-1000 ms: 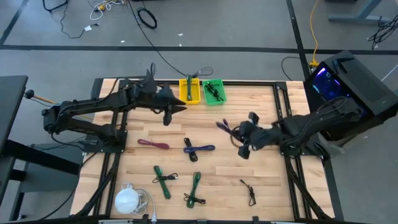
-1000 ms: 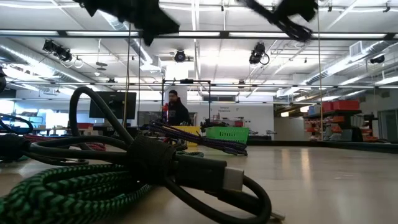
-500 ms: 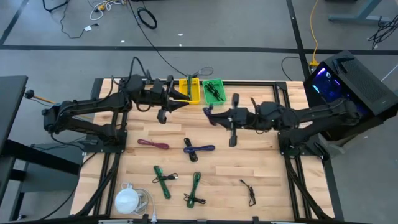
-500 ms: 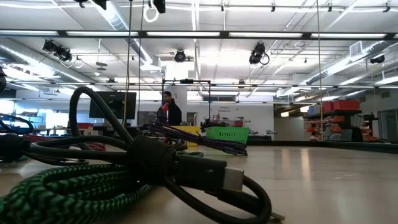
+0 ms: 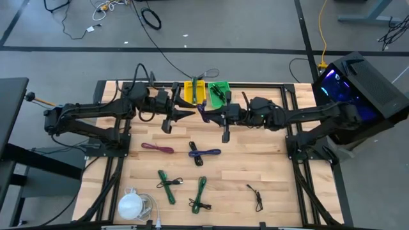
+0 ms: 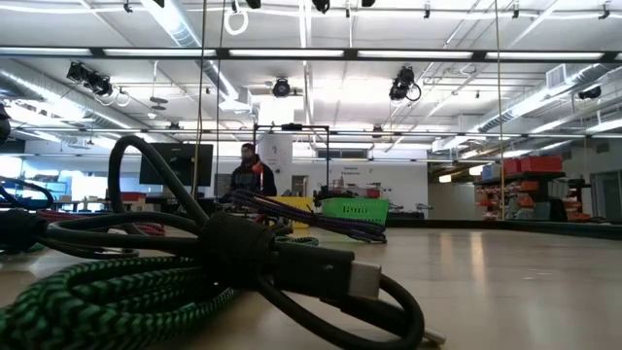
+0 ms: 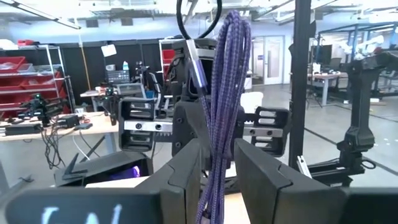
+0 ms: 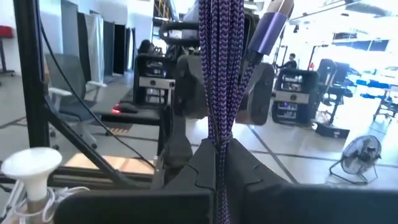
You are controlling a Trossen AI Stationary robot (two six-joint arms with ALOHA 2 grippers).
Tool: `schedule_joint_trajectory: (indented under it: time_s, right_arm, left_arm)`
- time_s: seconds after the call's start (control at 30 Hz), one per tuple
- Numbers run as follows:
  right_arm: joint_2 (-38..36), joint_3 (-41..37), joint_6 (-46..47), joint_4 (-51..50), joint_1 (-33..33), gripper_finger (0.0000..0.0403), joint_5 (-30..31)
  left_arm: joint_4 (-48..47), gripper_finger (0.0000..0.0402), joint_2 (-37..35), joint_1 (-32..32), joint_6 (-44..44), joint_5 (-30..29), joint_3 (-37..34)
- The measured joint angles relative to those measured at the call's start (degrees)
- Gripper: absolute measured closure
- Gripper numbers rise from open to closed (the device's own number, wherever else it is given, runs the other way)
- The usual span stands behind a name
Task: Pick & Place USB Port
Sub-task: Put the purple charger cable into the yellow bin
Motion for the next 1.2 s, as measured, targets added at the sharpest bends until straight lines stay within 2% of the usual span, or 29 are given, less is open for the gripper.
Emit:
schedule_joint_trajectory:
  time_s: [0.23,0.53,0.7,0.87,1.07,1.2]
  right_arm:
    - [1.5,0.0,1.0,2.0,-1.1,0.0399,-2.1]
    - [1.6,0.0,1.1,1.7,-2.0,0.0399,-3.0]
    - [1.6,0.0,1.2,2.1,-2.8,0.0399,-2.8]
    - [1.6,0.0,2.1,2.2,-3.5,0.0398,-2.7]
    - [1.9,0.0,2.6,2.6,-3.7,0.0398,-3.0]
    - [1.9,0.0,2.6,1.6,-3.7,0.0398,-3.0]
  left_arm:
    - [1.7,0.0292,1.8,0.0,0.3,-0.7,0.0]
    - [3.3,0.0219,3.7,0.0,0.2,0.0,0.0]
    - [3.7,0.0198,3.9,0.0,0.0,0.9,0.0]
    - [4.2,0.0203,4.7,-0.5,-0.1,0.7,0.0]
    - [7.1,0.0220,7.4,-1.2,0.3,-4.5,0.0]
    - [9.5,0.0239,7.9,-0.8,0.2,-4.7,0.0]
